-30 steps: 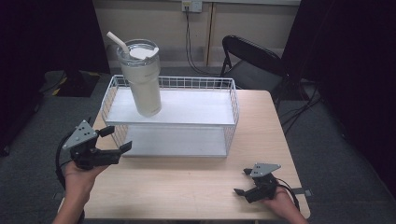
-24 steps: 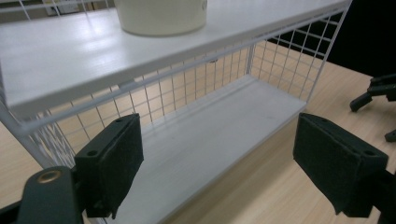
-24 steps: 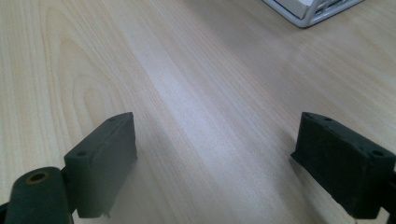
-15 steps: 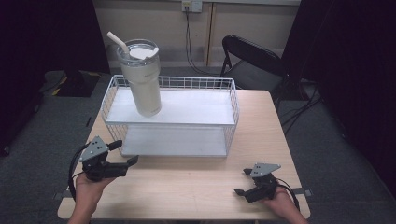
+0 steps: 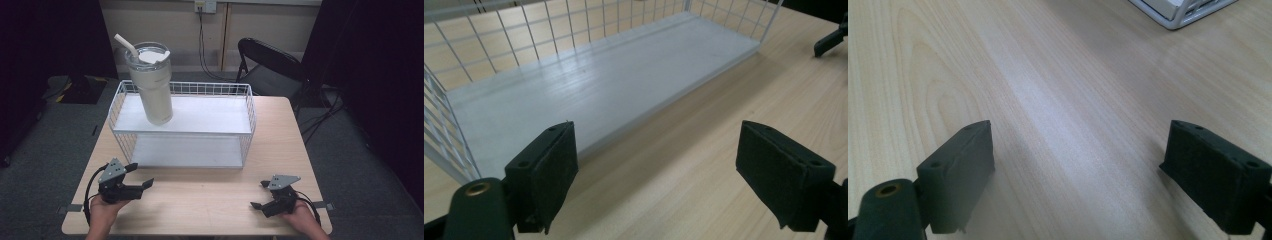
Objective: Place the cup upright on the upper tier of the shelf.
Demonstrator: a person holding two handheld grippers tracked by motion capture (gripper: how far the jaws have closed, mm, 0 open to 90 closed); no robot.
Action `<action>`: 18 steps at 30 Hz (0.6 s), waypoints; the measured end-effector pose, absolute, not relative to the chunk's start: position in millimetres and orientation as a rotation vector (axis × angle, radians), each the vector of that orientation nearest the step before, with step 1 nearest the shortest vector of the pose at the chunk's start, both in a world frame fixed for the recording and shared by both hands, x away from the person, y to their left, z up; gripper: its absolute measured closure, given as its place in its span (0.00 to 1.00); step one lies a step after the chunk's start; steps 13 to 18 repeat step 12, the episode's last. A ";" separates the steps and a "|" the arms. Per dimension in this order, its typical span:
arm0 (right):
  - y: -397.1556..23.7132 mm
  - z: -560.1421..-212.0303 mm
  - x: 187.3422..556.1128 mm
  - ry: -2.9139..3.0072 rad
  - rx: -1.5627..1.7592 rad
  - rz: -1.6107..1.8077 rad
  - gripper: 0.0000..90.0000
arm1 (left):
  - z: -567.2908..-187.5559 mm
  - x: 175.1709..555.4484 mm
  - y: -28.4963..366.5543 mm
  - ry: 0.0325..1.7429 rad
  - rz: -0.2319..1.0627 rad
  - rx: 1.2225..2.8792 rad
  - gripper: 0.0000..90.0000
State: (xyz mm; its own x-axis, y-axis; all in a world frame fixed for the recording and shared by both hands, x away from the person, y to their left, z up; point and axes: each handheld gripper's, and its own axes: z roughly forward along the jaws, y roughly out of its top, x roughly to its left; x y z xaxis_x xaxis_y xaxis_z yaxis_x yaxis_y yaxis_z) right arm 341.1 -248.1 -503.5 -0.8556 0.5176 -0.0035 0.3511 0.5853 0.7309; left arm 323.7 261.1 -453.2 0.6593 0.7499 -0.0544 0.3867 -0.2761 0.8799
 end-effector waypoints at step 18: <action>-248.1 -503.5 341.0 2.599 0.723 1.128 0.14 | -486.0 322.5 258.0 0.925 0.445 2.010 0.19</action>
